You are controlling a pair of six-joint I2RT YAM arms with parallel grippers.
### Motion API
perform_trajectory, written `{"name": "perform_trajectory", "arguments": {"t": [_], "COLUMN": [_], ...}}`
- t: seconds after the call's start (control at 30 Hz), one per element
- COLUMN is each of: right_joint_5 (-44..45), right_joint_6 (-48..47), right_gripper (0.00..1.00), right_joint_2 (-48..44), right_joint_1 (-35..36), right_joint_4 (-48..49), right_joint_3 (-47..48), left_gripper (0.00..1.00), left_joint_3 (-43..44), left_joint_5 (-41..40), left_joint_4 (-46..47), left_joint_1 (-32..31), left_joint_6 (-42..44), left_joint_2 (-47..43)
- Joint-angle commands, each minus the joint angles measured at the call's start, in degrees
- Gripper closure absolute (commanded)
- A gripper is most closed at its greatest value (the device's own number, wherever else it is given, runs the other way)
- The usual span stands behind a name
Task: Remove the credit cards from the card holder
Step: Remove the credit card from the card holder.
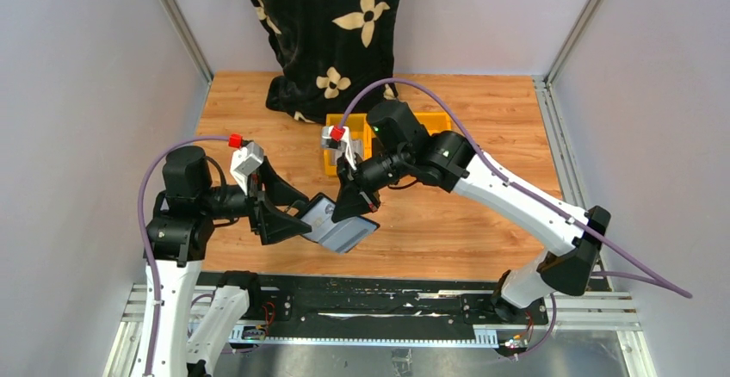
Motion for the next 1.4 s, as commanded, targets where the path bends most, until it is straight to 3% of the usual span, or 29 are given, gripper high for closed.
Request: {"name": "perform_trajectory", "arguments": {"t": [0.0, 0.23, 0.37, 0.53, 0.7, 0.77, 0.87, 0.97, 1.13, 1.17, 1.37], "right_joint_5": [-2.9, -3.4, -3.6, -4.0, -4.6, -4.5, -1.8, 3.2, 11.3, 11.6, 4.6], "right_joint_6": [-3.8, -5.9, -6.6, -6.9, -6.9, -6.7, -3.8, 5.3, 18.1, 20.9, 36.4], "right_gripper": [1.0, 1.0, 1.0, 1.0, 1.0, 0.89, 0.66, 0.51, 0.43, 0.43, 0.43], "right_joint_2": [1.8, 5.8, 7.3, 8.9, 9.7, 9.4, 6.0, 0.4, -9.9, -11.7, -13.0], "right_joint_1": [1.3, 2.4, 3.0, 3.8, 3.9, 3.8, 2.1, -1.2, -5.5, -5.6, -5.3], "right_joint_4": [-6.2, -9.5, -10.8, -11.9, -12.0, -11.2, -4.5, 7.3, 24.2, 27.2, 46.8], "right_joint_3": [7.1, 12.5, 14.8, 17.0, 18.2, 18.1, 14.5, 5.5, -7.8, -10.2, -21.7], "left_gripper": [0.18, 0.32, 0.54, 0.69, 0.91, 1.0, 1.0, 1.0, 1.0, 1.0, 1.0], "left_joint_3": [-2.6, -3.6, -3.3, -4.0, -4.1, -3.7, -2.2, -0.3, 3.1, 3.2, -3.7], "left_joint_5": [3.1, 4.4, 5.4, 6.8, 7.2, 6.7, 4.8, 1.7, -6.6, -8.1, -12.7], "left_joint_4": [-0.8, -0.9, -0.8, -0.8, -0.9, -1.1, -1.4, -1.4, -0.6, 1.1, 26.6], "left_joint_1": [-0.3, -0.3, -0.3, -0.3, -0.3, -0.3, -0.3, -0.3, -0.2, -0.2, -0.2], "left_joint_6": [1.0, 0.5, 0.5, 0.7, 1.0, 1.0, 2.3, 2.3, 1.4, -2.0, -24.6], "left_joint_2": [0.1, 0.4, 0.4, 0.6, 0.5, 0.6, 1.4, 3.0, 5.6, 5.7, -0.3]}}
